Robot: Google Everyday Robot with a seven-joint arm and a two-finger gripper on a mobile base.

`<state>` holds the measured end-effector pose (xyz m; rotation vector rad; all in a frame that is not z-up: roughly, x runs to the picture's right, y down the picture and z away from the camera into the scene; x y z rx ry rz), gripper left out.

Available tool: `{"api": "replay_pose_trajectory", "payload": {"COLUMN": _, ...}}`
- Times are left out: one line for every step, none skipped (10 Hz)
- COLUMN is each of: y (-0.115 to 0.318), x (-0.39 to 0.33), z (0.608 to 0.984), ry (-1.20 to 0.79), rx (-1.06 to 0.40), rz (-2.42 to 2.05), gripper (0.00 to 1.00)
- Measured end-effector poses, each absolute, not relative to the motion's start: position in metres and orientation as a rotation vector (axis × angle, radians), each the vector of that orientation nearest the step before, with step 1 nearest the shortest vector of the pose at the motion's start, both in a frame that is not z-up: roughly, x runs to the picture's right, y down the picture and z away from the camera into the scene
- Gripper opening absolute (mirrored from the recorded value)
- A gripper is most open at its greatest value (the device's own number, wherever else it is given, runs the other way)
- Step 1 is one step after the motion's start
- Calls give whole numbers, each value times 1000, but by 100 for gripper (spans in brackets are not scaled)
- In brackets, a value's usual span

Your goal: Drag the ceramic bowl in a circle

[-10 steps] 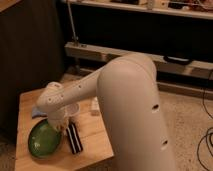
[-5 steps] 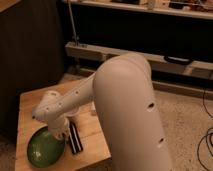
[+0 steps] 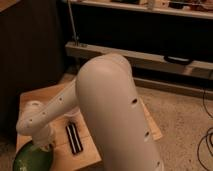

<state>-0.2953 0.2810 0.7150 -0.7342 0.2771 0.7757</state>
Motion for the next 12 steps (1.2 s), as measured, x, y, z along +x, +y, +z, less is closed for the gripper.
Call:
{"api": "replay_pose_trajectory", "payload": {"y": 281, "x": -317, "z": 712, "ry": 263, "rx": -742, "rz": 757, "gripper": 0}}
{"api": "replay_pose_trajectory", "payload": {"y": 279, "x": -333, "z": 710, "ry": 255, "rx": -748, "rz": 749, "gripper": 0}}
{"api": "replay_pose_trajectory", "payload": {"y": 275, "x": -342, "z": 713, "ry": 254, "rx": -749, "rz": 752, "gripper": 0}}
{"api": "replay_pose_trajectory", "payload": {"y": 267, "x": -351, "z": 719, "ry": 256, "rx": -748, "rz": 771, "gripper": 0}}
{"api": "replay_pose_trajectory", "payload": {"y": 256, "x": -355, "z": 725, "ry": 261, "rx": -742, "rz": 797, "gripper": 0}}
{"api": "replay_pose_trajectory", "payload": {"y": 243, "x": -352, "z": 732, "ry": 268, "rx": -734, "rz": 830, "gripper": 0}}
{"api": "replay_pose_trajectory", "payload": {"y": 229, "x": -346, "z": 739, "ry": 274, "rx": -727, "rz": 864, "gripper": 0}}
{"api": "replay_pose_trajectory", "payload": {"y": 209, "x": -335, "z": 748, "ry": 282, "rx": -722, "rz": 910, "gripper": 0}}
{"api": "replay_pose_trajectory", "payload": {"y": 194, "x": -324, "z": 756, "ry": 293, "rx": -717, "rz": 952, "gripper": 0}}
{"api": "replay_pose_trajectory", "payload": {"y": 184, "x": -315, "z": 762, "ry": 305, "rx": -711, "rz": 983, "gripper": 0}}
{"api": "replay_pose_trajectory", "payload": {"y": 178, "x": -298, "z": 772, "ry": 329, "rx": -702, "rz": 1017, "gripper": 0}}
{"api": "replay_pose_trajectory", "payload": {"y": 179, "x": -282, "z": 777, "ry": 354, "rx": -693, "rz": 1042, "gripper": 0}}
